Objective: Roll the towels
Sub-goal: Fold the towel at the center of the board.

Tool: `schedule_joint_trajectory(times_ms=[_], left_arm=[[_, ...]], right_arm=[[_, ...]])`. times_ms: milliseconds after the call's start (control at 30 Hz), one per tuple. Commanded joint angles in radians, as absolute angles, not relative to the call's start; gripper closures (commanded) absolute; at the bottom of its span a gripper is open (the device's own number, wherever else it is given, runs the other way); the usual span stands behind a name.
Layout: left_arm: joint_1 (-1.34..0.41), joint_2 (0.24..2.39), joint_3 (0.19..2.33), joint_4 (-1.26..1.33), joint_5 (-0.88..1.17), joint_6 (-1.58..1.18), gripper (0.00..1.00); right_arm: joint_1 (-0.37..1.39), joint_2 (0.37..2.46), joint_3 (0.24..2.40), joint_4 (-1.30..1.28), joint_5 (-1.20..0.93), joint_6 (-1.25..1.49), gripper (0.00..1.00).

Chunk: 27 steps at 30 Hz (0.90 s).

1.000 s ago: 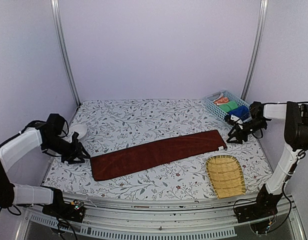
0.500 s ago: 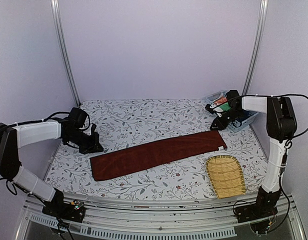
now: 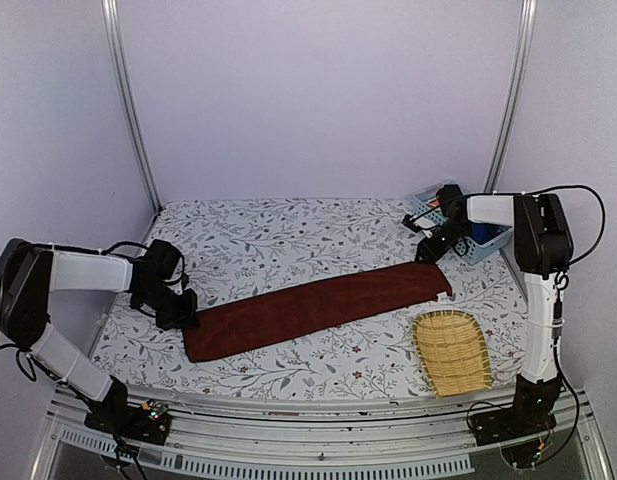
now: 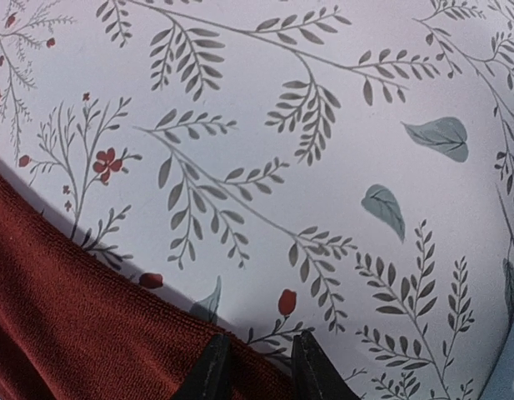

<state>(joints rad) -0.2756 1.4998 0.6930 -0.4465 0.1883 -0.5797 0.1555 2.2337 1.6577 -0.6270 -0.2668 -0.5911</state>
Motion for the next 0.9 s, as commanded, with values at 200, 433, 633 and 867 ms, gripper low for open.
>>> schedule_joint_trajectory(times_ms=[200, 433, 633, 867], left_arm=[[-0.245, 1.528, 0.607, -0.429, 0.134, -0.639, 1.0], [-0.216, 1.423, 0.563, -0.453, 0.116, -0.69, 1.0], [-0.225, 1.331, 0.569, -0.426, 0.188, -0.693, 1.0], [-0.235, 1.186, 0.655, -0.378, 0.213, -0.642, 0.84]], right_arm=[[0.18, 2.398, 1.802, -0.592, -0.124, -0.547, 0.74], [0.191, 2.453, 1.929, -0.597, -0.152, -0.536, 0.75], [0.207, 2.457, 2.016, -0.628, -0.237, -0.504, 0.72], [0.202, 2.281, 2.023, -0.639, -0.239, -0.439, 0.58]])
